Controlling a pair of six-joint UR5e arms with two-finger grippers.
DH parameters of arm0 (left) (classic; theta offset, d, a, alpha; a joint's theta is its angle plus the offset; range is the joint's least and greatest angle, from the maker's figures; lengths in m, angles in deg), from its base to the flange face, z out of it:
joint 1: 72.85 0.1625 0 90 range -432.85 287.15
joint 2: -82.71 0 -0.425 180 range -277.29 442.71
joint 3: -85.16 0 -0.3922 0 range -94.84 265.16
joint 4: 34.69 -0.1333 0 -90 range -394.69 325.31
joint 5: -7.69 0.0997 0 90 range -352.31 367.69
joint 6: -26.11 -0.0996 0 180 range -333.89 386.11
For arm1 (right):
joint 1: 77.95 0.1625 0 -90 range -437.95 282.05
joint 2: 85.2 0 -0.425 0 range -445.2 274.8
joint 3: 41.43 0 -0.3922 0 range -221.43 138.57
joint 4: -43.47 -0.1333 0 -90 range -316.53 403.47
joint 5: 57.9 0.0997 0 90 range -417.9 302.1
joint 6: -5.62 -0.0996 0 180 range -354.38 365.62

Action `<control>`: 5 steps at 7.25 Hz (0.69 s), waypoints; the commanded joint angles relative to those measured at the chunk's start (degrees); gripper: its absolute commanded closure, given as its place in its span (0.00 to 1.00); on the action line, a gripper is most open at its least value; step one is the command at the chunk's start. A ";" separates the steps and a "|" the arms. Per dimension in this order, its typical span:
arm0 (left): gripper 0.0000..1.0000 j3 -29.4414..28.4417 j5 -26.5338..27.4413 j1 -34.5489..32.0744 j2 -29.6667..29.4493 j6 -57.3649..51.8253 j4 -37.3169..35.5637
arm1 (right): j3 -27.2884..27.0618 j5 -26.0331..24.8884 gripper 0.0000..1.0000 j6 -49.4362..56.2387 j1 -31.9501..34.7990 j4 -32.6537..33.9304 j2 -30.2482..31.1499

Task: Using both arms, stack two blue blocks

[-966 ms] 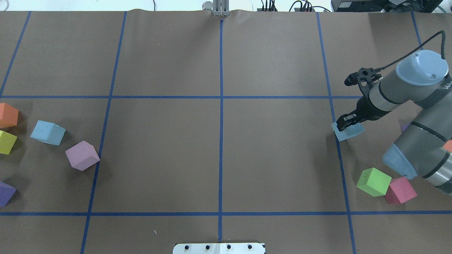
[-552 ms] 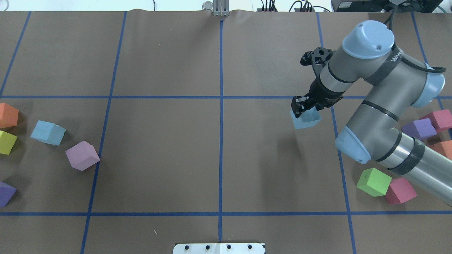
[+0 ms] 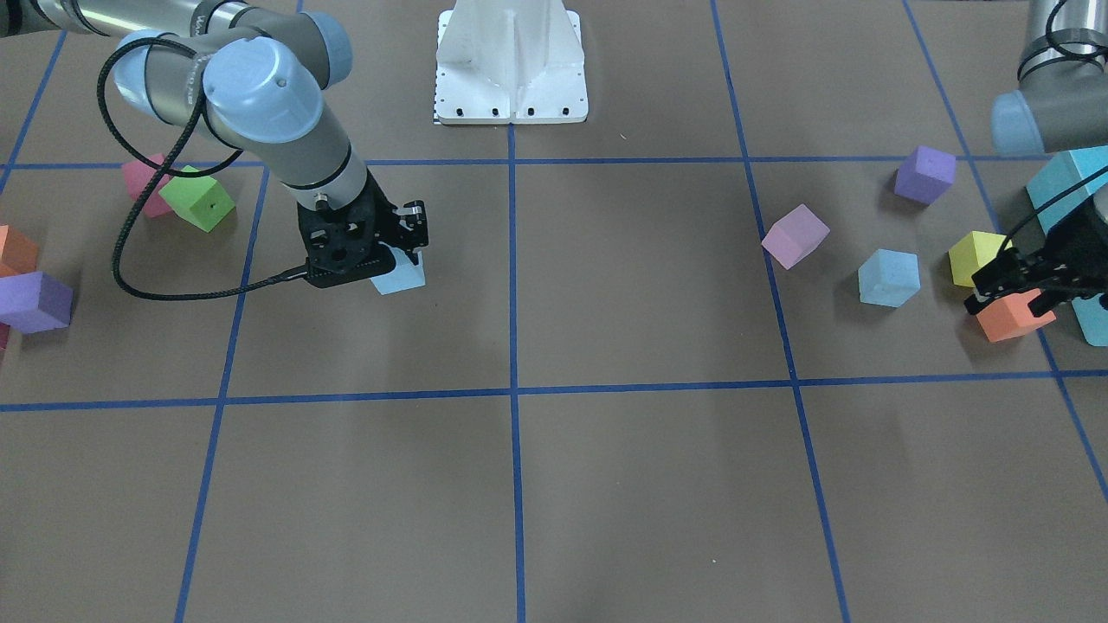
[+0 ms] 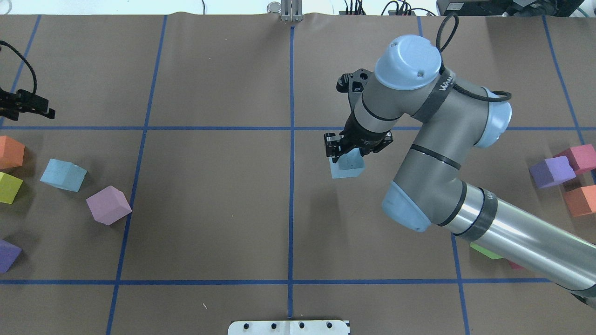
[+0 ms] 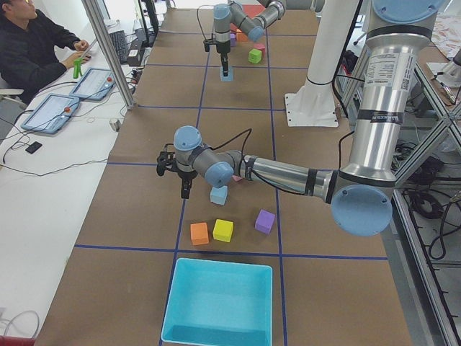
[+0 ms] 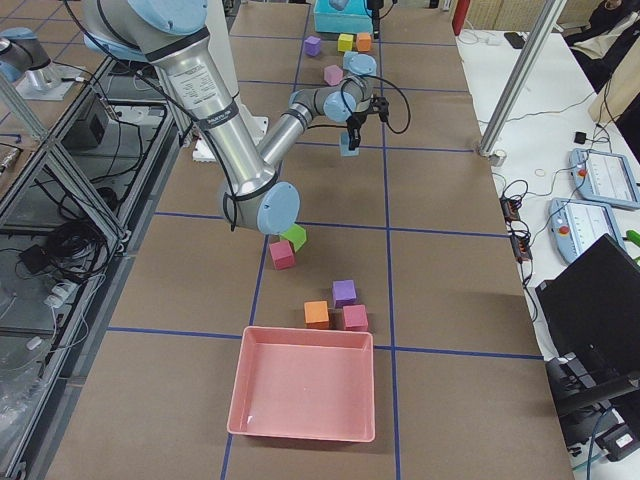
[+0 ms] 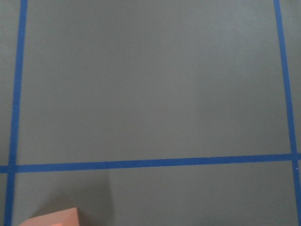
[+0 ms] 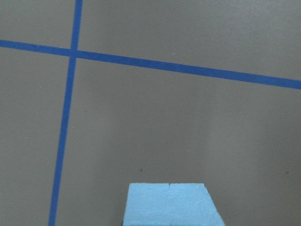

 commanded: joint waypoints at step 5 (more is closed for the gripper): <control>0.02 1.77 8.47 11.96 3.86 12.48 9.19 | 8.31 -9.53 0.43 -11.74 -8.66 -0.18 -8.97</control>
